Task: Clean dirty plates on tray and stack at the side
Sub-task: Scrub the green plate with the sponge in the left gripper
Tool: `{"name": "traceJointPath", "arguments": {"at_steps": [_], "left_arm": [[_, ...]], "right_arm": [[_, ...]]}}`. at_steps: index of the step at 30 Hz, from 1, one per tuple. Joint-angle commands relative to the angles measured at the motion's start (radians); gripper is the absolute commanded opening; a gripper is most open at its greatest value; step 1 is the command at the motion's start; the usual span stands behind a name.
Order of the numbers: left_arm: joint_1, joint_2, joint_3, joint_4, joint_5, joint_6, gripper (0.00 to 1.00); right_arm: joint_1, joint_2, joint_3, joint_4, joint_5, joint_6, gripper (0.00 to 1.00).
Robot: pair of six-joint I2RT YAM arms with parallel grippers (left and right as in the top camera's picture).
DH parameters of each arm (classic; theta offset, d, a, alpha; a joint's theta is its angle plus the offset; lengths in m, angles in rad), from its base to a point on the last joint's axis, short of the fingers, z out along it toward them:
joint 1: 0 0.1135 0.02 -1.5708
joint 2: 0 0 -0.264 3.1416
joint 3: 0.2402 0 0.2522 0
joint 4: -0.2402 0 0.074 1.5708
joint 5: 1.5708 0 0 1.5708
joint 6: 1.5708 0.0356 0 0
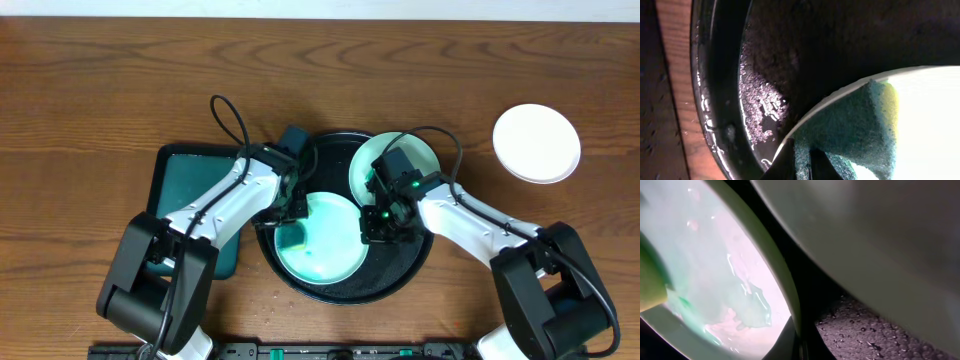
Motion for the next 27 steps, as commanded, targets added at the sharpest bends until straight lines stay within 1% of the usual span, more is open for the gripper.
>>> {"name": "traceJointPath", "arguments": {"at_steps": [1, 2, 4, 8, 11, 14, 16, 20, 24, 25, 27], "left_arm": [[0.002, 0.033, -0.030, -0.042, -0.111, 0.083, 0.07], [-0.008, 0.033, -0.030, -0.042, -0.081, 0.099, 0.07], [-0.043, 0.033, -0.030, -0.031, 0.026, 0.159, 0.07], [-0.105, 0.033, -0.030, -0.006, 0.190, 0.219, 0.07], [-0.148, 0.033, -0.030, 0.013, 0.271, 0.225, 0.07], [-0.173, 0.033, -0.030, 0.028, 0.315, 0.223, 0.07], [-0.176, 0.033, -0.030, 0.039, 0.342, 0.217, 0.07], [-0.171, 0.033, -0.030, 0.114, 0.468, 0.207, 0.07], [-0.163, 0.033, -0.030, 0.206, 0.477, 0.142, 0.07], [-0.159, 0.033, -0.030, 0.225, 0.467, 0.124, 0.07], [-0.146, 0.033, -0.030, 0.248, 0.399, 0.085, 0.07]], "right_arm": [[-0.003, 0.025, -0.009, -0.020, 0.067, 0.014, 0.01], [-0.003, 0.025, -0.009, -0.020, 0.067, 0.014, 0.01], [-0.003, 0.025, -0.009, -0.020, 0.067, 0.014, 0.01], [-0.003, 0.025, -0.009, -0.021, 0.066, 0.014, 0.01], [-0.003, 0.025, -0.009, -0.022, 0.066, 0.014, 0.01], [-0.003, 0.025, -0.009, -0.024, 0.066, 0.014, 0.01], [-0.003, 0.025, -0.009, -0.026, 0.066, 0.014, 0.01], [-0.003, 0.025, -0.009, -0.031, 0.066, 0.014, 0.01], [-0.003, 0.025, -0.009, -0.040, 0.066, 0.014, 0.01], [-0.003, 0.025, -0.009, -0.042, 0.066, 0.014, 0.01], [-0.003, 0.025, -0.009, -0.048, 0.066, 0.014, 0.01]]}}
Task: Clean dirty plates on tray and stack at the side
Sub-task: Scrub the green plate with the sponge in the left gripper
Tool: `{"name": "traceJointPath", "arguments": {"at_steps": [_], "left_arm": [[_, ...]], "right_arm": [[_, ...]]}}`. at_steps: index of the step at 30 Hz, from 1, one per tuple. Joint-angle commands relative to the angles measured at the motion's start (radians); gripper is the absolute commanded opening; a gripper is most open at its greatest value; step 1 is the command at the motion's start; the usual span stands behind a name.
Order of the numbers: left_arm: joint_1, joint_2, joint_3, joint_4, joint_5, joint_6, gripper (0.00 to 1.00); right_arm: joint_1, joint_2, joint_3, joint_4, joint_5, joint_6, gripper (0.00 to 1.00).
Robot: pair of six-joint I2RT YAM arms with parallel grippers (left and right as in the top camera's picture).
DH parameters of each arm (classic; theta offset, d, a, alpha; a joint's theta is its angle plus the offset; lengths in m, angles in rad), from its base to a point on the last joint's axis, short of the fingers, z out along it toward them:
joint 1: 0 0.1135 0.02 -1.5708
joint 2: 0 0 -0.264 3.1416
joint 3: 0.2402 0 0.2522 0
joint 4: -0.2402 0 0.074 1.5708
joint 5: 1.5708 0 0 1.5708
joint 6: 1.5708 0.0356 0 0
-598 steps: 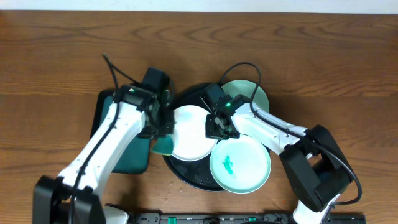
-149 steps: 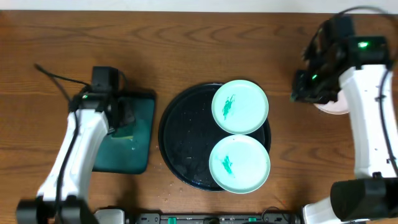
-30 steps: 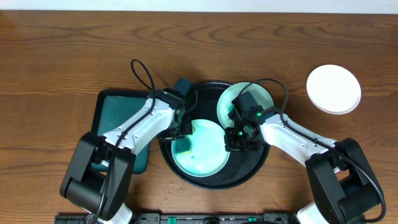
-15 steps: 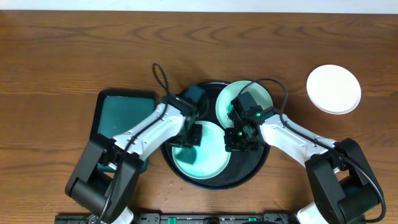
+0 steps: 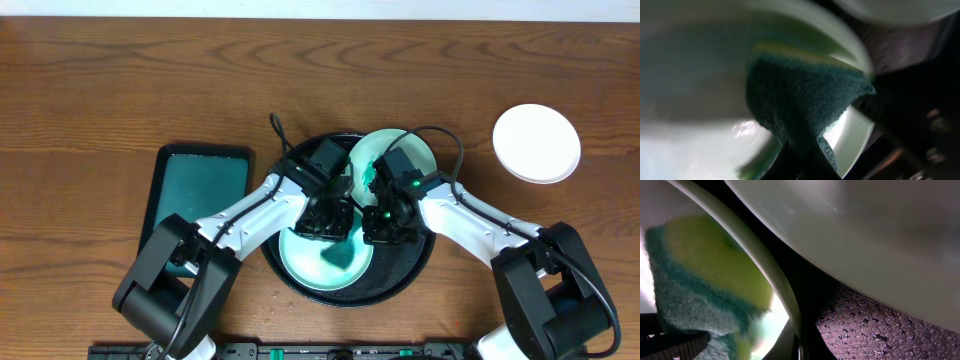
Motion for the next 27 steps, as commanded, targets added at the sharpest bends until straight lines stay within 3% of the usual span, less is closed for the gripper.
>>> {"name": "traceJointPath", "arguments": {"at_steps": [1, 12, 19, 27], "left_arm": [[0.023, 0.012, -0.005, 0.023, -0.049, -0.080, 0.07], [0.158, 0.012, -0.005, -0.076, -0.430, -0.129, 0.07], [0.190, 0.007, -0.005, -0.175, -0.541, -0.129, 0.07], [0.188, -0.099, 0.046, -0.311, -0.550, -0.090, 0.07]], "right_arm": [[0.002, 0.025, -0.014, -0.023, 0.045, 0.011, 0.01], [0.002, 0.025, -0.014, -0.031, 0.045, 0.011, 0.01], [0.002, 0.025, -0.014, -0.031, 0.045, 0.011, 0.01], [0.002, 0.025, -0.014, -0.031, 0.045, 0.010, 0.01]]}}
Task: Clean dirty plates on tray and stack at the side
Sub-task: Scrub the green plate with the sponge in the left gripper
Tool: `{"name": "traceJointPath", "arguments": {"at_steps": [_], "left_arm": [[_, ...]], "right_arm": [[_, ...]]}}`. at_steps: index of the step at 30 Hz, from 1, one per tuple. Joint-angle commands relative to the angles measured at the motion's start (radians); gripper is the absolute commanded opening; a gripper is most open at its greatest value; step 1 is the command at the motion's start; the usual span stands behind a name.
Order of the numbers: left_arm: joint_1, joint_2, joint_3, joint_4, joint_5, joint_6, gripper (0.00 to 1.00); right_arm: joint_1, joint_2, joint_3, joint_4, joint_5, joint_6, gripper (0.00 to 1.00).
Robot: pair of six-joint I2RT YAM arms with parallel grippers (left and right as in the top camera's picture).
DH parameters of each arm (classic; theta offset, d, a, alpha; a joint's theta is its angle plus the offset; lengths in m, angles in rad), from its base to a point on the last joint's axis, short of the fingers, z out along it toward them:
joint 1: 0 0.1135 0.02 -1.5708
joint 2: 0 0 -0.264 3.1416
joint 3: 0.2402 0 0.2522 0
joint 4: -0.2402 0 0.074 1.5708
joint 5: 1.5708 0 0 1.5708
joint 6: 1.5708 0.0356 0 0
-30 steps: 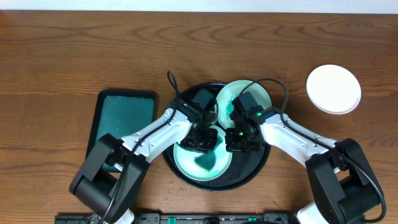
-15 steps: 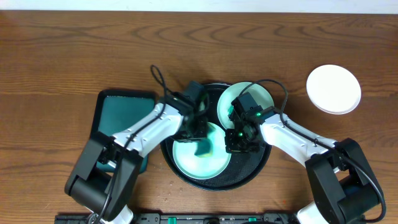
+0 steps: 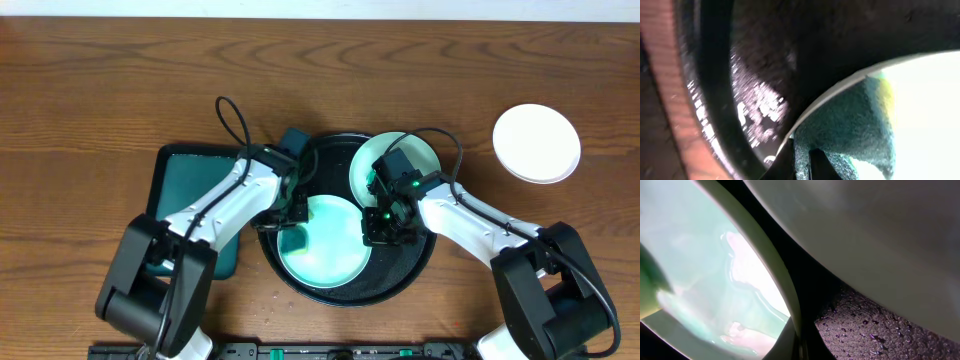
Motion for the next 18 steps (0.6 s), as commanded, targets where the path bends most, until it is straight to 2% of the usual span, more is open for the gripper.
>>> {"name": "traceJointPath", "arguments": {"at_steps": [1, 6, 10, 18], "left_arm": [[0.029, -0.090, 0.031, -0.070, -0.178, 0.030, 0.07], [0.034, -0.234, 0.065, -0.140, -0.178, 0.032, 0.07], [0.089, -0.325, 0.065, -0.163, -0.179, 0.028, 0.07], [0.376, -0.322, 0.064, -0.183, -0.182, 0.098, 0.07]], "right_arm": [[0.002, 0.025, -0.014, -0.019, 0.058, 0.009, 0.01], [0.002, 0.025, -0.014, -0.019, 0.058, 0.006, 0.01], [0.002, 0.024, -0.014, -0.019, 0.041, -0.003, 0.01], [0.002, -0.072, 0.005, -0.013, -0.048, -0.046, 0.01]]}}
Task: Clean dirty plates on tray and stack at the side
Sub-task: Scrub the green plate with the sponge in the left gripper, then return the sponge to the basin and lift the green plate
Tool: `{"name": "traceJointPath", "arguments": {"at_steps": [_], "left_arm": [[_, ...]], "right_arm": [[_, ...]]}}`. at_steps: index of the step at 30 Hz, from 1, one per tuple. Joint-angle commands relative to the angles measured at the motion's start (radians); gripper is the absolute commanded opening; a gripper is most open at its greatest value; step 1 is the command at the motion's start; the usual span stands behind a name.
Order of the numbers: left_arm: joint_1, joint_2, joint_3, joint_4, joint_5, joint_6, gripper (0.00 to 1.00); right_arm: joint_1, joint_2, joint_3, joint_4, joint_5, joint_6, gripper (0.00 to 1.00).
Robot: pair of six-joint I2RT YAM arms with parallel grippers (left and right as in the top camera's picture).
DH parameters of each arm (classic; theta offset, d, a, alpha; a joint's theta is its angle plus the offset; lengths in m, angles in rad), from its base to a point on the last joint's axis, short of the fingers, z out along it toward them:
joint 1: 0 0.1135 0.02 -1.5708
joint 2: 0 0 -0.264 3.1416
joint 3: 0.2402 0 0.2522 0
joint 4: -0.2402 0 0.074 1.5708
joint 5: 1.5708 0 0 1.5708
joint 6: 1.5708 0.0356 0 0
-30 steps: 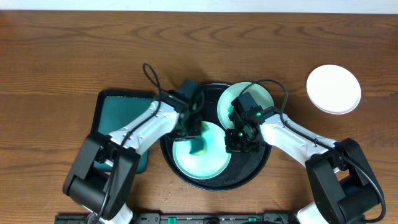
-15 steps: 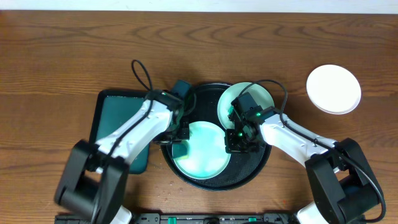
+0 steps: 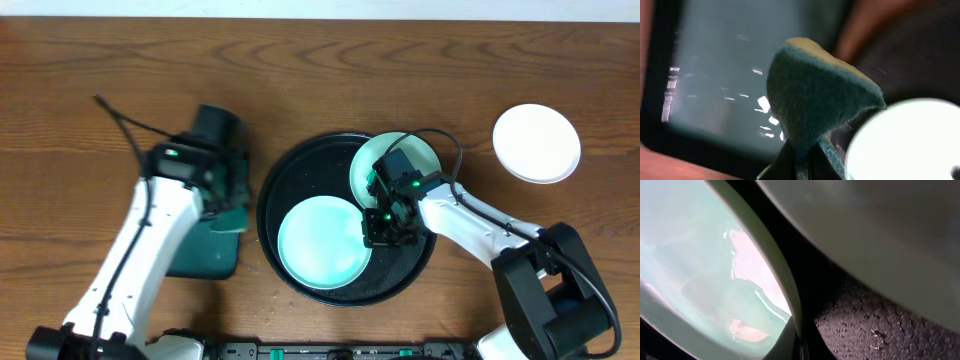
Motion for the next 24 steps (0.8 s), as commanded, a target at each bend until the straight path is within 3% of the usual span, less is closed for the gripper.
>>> {"name": "traceJointPath", "arguments": {"at_steps": [1, 7, 14, 15, 17, 19, 24], "left_arm": [[0.130, 0.030, 0.016, -0.004, -0.028, 0.061, 0.07], [0.238, 0.116, 0.016, 0.013, -0.024, 0.111, 0.07], [0.253, 0.293, 0.012, 0.108, 0.040, 0.143, 0.07], [0.253, 0.315, 0.012, 0.116, 0.044, 0.143, 0.13], [0.253, 0.353, 0.012, 0.127, 0.044, 0.143, 0.55], [0.253, 0.375, 0.012, 0.129, 0.044, 0.142, 0.75], [0.253, 0.380, 0.013, 0.129, 0.063, 0.142, 0.77]], "right_arm": [[0.000, -0.086, 0.011, -0.006, -0.027, -0.029, 0.01], [-0.001, -0.211, 0.084, -0.063, -0.021, -0.025, 0.01], [0.000, -0.265, 0.205, -0.228, 0.026, -0.026, 0.02], [-0.001, -0.266, 0.223, -0.251, 0.035, -0.026, 0.02], [-0.001, -0.267, 0.254, -0.285, 0.038, -0.026, 0.01], [-0.001, -0.271, 0.286, -0.309, 0.025, -0.010, 0.01], [-0.013, -0.308, 0.362, -0.272, -0.108, 0.078, 0.01]]}}
